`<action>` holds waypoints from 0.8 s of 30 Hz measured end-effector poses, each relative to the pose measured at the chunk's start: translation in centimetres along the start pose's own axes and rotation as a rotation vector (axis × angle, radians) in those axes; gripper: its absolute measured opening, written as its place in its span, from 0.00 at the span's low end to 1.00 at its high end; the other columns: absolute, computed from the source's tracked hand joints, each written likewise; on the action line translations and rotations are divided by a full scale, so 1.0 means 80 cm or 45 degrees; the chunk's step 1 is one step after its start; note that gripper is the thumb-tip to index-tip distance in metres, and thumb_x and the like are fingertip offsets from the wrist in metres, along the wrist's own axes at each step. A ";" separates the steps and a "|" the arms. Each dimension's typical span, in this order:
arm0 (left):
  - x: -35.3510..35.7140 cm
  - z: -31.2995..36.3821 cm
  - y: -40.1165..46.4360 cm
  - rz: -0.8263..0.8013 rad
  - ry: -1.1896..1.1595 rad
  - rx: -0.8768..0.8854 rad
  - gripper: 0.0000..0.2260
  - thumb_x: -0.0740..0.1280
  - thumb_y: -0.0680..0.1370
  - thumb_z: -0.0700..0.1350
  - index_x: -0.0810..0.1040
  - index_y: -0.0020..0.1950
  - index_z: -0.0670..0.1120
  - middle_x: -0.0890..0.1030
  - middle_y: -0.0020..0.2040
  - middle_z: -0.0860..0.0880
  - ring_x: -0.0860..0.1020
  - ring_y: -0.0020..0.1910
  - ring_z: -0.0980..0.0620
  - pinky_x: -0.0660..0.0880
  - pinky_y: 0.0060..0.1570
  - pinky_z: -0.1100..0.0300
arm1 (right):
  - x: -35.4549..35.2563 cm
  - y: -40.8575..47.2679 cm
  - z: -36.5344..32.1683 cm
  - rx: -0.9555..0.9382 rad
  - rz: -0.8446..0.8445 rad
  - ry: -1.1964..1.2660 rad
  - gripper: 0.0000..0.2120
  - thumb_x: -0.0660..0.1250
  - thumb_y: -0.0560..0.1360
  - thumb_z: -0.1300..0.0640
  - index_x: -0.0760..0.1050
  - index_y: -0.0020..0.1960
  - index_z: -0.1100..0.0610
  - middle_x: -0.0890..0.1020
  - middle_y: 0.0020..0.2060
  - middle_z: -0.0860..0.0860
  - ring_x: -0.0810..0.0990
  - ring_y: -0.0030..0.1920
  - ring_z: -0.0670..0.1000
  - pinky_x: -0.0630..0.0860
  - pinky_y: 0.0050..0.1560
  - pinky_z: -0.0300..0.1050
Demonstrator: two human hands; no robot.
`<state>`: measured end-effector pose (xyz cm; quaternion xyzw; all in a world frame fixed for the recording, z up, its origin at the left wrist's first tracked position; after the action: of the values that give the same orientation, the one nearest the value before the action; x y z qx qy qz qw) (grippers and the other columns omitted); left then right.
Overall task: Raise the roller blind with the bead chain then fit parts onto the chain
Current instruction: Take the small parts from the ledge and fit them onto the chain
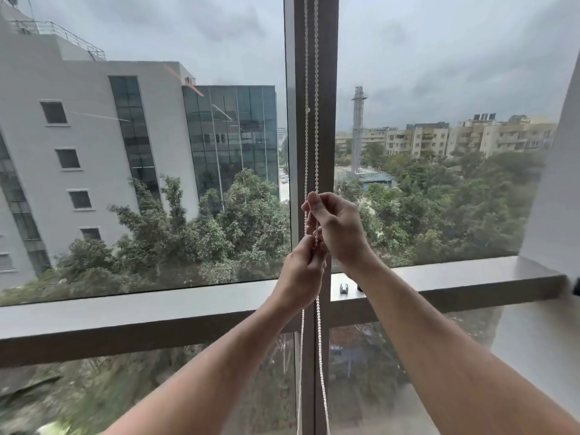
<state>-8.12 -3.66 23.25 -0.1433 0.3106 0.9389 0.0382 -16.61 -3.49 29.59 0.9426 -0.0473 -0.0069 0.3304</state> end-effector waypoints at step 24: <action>0.086 -0.211 -0.102 -0.041 -0.111 -0.429 0.05 0.68 0.79 0.40 0.81 0.44 0.45 0.82 0.34 0.48 0.78 0.32 0.54 0.75 0.36 0.58 | -0.074 -0.105 0.266 0.370 -0.262 0.074 0.16 0.66 0.74 0.45 0.80 0.40 0.57 0.83 0.31 0.50 0.80 0.33 0.47 0.77 0.37 0.41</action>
<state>-9.26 -7.28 3.61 -0.1117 0.1447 0.9823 0.0420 -22.73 -9.67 7.61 0.9801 0.0585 -0.0063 0.1895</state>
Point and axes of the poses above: each hand's wrist, its own y-axis towards the middle knuckle, its own x-axis out of the palm, z = x × y, the point moved 7 cm from there along y, towards the middle knuckle
